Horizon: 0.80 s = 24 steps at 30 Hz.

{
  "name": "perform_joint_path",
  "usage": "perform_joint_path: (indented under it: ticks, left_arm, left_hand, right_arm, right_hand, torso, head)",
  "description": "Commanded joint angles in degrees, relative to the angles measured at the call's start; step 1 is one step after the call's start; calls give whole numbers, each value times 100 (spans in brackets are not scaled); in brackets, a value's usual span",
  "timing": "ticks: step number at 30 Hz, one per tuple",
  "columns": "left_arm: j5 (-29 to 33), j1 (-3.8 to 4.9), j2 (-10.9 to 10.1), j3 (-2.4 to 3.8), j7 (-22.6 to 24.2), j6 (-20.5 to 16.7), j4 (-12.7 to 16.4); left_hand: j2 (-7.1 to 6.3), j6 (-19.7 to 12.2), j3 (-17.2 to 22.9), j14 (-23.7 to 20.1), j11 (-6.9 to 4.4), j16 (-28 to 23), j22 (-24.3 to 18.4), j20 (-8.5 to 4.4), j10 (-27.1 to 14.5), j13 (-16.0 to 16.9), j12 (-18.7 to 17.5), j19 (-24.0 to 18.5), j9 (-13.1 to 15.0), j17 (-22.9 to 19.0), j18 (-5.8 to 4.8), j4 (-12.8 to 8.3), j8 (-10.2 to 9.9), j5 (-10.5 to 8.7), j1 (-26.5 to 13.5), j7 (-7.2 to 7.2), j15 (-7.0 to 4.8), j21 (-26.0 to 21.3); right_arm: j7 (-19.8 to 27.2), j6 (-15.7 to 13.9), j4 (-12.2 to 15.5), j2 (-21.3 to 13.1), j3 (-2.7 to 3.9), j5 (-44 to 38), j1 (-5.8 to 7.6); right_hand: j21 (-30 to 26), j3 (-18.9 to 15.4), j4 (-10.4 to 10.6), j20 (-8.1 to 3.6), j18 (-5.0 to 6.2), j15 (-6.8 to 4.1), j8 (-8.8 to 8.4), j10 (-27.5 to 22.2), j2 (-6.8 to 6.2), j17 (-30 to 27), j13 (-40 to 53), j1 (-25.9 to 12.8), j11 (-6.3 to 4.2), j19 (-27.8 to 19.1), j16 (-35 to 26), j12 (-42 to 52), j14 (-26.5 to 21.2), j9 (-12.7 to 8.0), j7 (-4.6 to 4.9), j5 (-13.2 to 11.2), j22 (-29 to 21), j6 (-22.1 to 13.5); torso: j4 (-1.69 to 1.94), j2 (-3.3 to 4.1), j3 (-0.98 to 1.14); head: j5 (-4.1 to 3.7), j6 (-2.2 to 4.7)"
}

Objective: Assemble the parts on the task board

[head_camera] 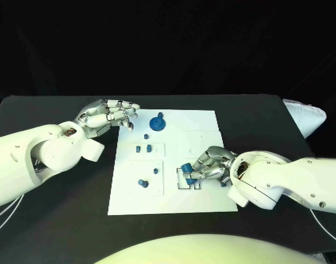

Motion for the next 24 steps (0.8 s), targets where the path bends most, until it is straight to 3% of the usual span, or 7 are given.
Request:
perform_joint_path:
  ticks: [1, 24]
  left_arm:
    - [20, 1, 4, 4, 18, 96, 13]
    - [20, 1, -2, 4, 9, 125, 14]
  left_hand:
    - [31, -33, -16, -5, 19, 3, -8, -1, -39, 5, 33, 28, -7, 7, 79, 19, 17, -20, -9, -22, -22, -37]
    - [38, -33, -19, -4, 23, 3, -10, 0, -48, 9, 44, 30, -8, 9, 78, 32, 19, -19, -17, -18, -18, -41]
  right_arm:
    - [-95, 279, -38, 63, -6, -75, -48]
    - [-113, 292, -21, 193, -5, -343, -89]
  right_hand:
    - [21, 320, 4, -40, -110, -31, 215, 139, -11, 1191, 694, -93, -6, 440, 27, 16, 531, -14, -163, -29, 1253, 239]
    - [102, 393, -16, -46, -127, -41, 259, 187, -21, 1313, 763, -230, -23, 465, 81, 83, 559, -40, -187, -89, 1291, 275]
  torso:
    - [-6, -3, 7]
    - [-3, -12, 10]
  head:
    - [11, -16]
    - [38, -48]
